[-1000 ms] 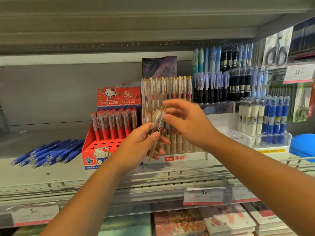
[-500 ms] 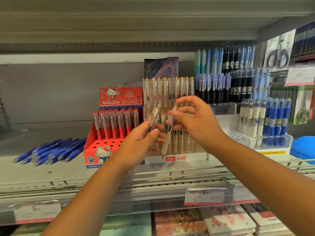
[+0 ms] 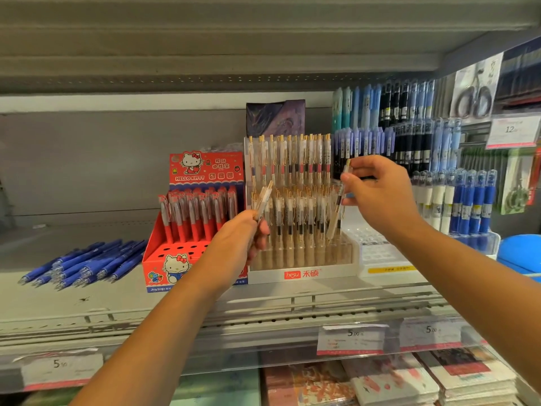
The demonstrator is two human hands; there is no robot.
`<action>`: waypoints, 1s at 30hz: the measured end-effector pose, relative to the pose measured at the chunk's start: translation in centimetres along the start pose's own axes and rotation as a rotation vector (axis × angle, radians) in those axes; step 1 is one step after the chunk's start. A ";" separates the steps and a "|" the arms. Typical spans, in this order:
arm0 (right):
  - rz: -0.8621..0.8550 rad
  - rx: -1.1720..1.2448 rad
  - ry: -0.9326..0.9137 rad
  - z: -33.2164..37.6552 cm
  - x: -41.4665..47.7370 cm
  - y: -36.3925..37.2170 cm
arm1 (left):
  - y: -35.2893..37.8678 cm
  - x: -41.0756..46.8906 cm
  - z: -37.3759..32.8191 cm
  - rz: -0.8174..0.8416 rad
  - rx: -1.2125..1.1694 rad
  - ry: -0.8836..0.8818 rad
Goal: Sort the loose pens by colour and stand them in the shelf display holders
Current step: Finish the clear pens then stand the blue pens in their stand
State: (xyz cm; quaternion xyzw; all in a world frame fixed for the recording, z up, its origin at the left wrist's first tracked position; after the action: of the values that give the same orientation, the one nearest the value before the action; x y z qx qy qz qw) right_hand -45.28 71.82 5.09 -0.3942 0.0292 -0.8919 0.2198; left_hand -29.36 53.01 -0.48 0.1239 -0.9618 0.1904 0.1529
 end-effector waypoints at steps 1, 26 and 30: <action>-0.002 -0.007 0.001 -0.1 0.1 0.0 | -0.1 0.0 0.0 -0.009 0.018 0.008; 0.128 -0.293 0.028 -2.3 -0.4 1.3 | 0.4 -0.6 -0.7 -0.037 0.094 0.122; 0.152 -0.145 0.130 -2.8 -0.6 1.3 | 0.5 -0.7 -0.7 -0.034 0.092 0.113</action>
State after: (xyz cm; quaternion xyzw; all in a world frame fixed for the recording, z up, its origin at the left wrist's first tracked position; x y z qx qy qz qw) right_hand -46.46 70.51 2.41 -0.3470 0.1378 -0.8919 0.2552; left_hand -28.71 53.83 -0.22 0.1364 -0.9396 0.2387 0.2041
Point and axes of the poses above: each hand's wrist, its own x-axis towards the middle knuckle, its own y-axis out of the palm, z = x × y, the point moved 3 cm from there along x, towards the middle knuckle, and after that the axes turned 11 degrees about z, right-handed, at the moved point
